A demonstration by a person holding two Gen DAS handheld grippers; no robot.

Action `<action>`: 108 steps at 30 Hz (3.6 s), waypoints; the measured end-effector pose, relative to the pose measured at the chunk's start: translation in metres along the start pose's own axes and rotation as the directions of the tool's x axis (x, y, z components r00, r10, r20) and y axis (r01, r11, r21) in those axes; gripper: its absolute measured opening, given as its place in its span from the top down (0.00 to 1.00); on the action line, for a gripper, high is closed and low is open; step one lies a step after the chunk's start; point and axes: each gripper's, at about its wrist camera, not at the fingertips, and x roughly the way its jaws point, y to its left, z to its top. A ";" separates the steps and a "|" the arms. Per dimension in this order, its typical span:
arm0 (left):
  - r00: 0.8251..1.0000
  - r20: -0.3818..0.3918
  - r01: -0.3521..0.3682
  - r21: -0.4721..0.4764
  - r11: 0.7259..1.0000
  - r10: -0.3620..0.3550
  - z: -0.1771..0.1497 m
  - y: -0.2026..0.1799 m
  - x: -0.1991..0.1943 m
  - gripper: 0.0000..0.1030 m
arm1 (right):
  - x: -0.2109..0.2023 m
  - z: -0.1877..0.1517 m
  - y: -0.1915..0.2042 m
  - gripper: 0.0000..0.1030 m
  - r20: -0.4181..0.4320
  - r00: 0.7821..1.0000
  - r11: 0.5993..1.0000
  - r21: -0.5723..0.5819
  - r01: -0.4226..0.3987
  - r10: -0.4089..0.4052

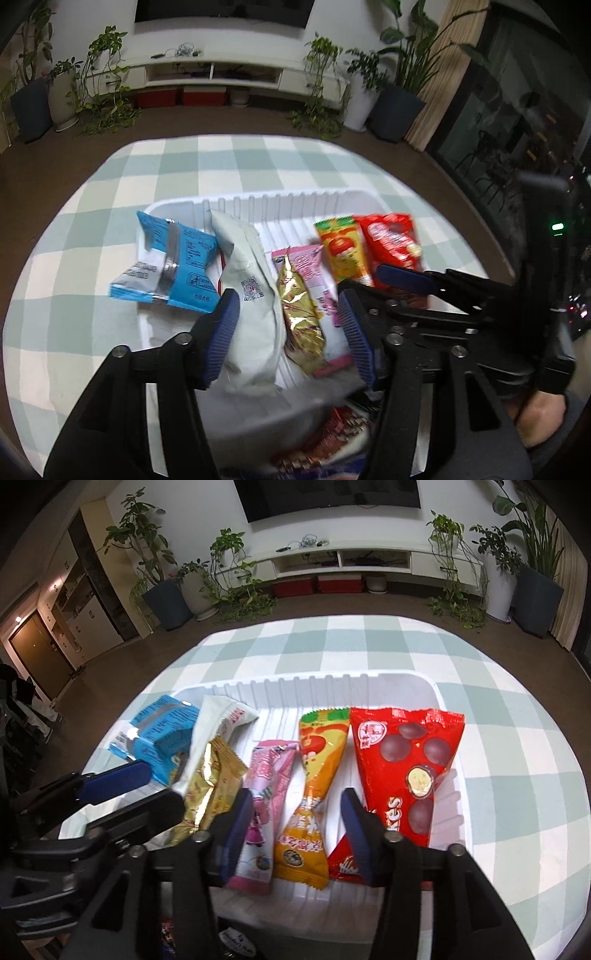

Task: Organize snacks
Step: 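Withdraw both tools back toward the remaining snacks, then grasp the black cookie tube with the right gripper while the left grasps the blue Fruit Cake packet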

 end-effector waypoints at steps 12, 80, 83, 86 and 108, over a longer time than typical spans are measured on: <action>0.987 0.162 0.007 -0.095 0.995 0.009 -0.058 0.035 -0.123 0.00 | -0.118 -0.037 0.000 0.15 0.206 0.978 0.999 0.017 -0.039 0.035; 0.999 0.022 -0.030 0.233 0.972 0.026 -0.157 -0.022 -0.140 0.13 | -0.062 -0.145 0.046 0.47 -0.121 0.993 1.000 -0.018 0.008 -0.010; 0.999 0.004 -0.043 0.380 0.924 0.044 -0.136 -0.037 -0.127 0.13 | -0.057 -0.141 0.047 0.50 -0.124 0.992 0.999 -0.038 0.009 -0.014; 0.997 -0.059 -0.007 0.480 0.877 0.040 -0.122 -0.048 -0.106 0.13 | -0.054 -0.140 0.045 0.58 -0.126 0.992 0.999 -0.054 0.002 -0.009; 0.915 -0.377 0.169 0.682 0.712 0.143 -0.113 -0.068 0.003 0.63 | -0.078 -0.139 0.009 0.50 -0.123 0.992 1.000 -0.027 -0.015 0.011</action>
